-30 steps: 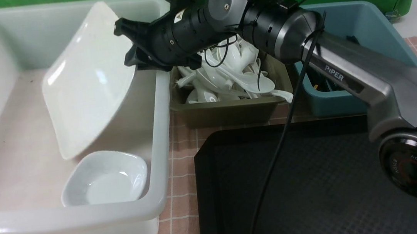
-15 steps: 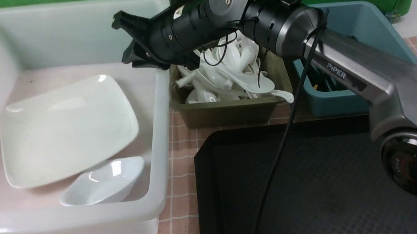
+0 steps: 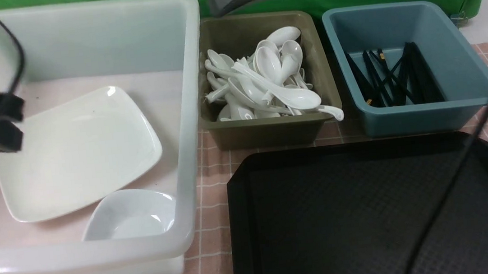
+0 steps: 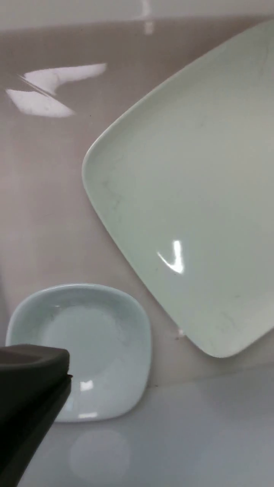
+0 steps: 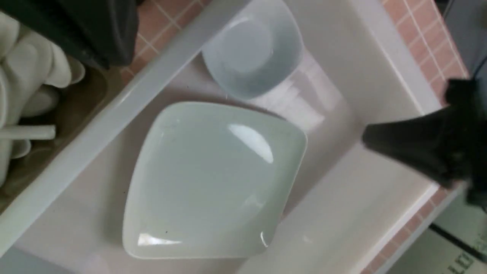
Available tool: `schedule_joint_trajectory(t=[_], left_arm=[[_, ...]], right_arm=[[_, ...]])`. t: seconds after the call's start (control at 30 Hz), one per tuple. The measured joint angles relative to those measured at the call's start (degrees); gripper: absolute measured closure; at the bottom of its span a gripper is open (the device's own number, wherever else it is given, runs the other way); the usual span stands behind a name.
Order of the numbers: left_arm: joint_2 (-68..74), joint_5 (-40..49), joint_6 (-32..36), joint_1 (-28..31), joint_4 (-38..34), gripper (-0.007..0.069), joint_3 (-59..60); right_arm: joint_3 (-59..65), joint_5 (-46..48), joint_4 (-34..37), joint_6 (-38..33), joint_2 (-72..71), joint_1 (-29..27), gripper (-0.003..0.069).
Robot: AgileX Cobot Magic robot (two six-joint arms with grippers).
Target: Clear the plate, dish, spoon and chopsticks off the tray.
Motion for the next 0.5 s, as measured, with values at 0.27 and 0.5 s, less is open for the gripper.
schedule_joint_trajectory(t=[0.27,0.5], left_arm=[[13.3,-0.1,-5.2,-4.5,8.5,0.0626,0.0],[19.4,0.9,-5.9,-1.8,9.1,0.0626,0.0]], right_arm=[[-0.2,0.1,-4.6,-4.1,-8.6,-0.1,0.0629],[-0.2,0.1,-5.2,-5.2,-9.0,-0.1,0.0629]])
